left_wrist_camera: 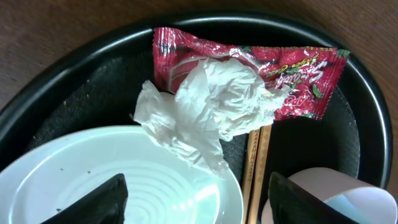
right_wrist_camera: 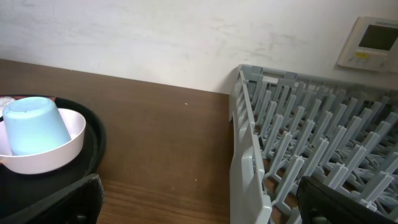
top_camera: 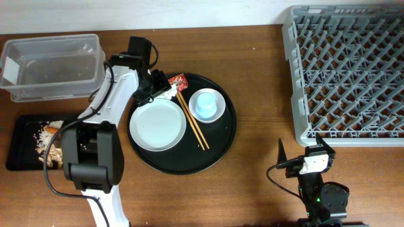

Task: Sort waste into correct bins and load items into the dishwasher rack
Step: 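Lower and close the left gripper on the white tissue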

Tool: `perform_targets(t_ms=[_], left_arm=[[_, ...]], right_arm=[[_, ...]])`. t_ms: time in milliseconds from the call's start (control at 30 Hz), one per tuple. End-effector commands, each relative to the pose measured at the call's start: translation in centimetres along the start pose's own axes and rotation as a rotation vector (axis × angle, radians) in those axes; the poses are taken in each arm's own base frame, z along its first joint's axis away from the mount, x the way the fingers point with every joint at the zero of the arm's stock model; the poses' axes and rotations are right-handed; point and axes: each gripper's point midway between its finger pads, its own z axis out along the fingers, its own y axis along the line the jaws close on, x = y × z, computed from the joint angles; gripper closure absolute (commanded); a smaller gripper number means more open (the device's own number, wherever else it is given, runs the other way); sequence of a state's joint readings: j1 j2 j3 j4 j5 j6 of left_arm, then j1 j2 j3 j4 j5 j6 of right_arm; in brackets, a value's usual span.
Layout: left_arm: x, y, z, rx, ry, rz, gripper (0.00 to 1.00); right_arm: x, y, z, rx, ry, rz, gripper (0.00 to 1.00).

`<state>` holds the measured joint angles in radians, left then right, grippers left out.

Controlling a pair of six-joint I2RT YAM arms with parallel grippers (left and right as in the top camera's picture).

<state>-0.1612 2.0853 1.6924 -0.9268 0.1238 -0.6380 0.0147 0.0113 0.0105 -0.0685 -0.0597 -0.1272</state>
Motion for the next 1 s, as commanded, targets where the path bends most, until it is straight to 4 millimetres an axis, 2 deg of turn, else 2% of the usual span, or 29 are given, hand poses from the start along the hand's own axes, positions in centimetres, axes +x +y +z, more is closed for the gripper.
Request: perform_targets(t_ms=[0,167,400,567,700,967], left_arm=[[0.6,-0.2,0.4,0.002,0.018,-0.026,0.29],[0.6,0.2,2.6,-0.016,0.039,-0.074,0.29],[-0.1,-0.3,2.7,0.009,0.010,-0.070,0.36],[0.0,-0.4,2.7,0.008,0.011,-0.069,0.49],[-0.2,-0.2,2.7,0.000,0.002,-0.069,0.54],[-0.4,-0.1,2.7,-0.010,-0.010,-0.068,0.59]], right_arm=[[0.3,-0.2,0.0,0.011,0.008,0.005,0.02],[0.3,-0.2,0.0,0.011,0.008,0.005,0.02],[0.3,-0.2,0.0,0.011,0.008,0.005,0.02],[0.3,-0.2,0.0,0.011,0.008,0.005,0.02],[0.3,-0.2,0.0,0.011,0.008,0.005,0.02],[0.3,-0.2,0.0,0.011,0.008,0.005,0.02]])
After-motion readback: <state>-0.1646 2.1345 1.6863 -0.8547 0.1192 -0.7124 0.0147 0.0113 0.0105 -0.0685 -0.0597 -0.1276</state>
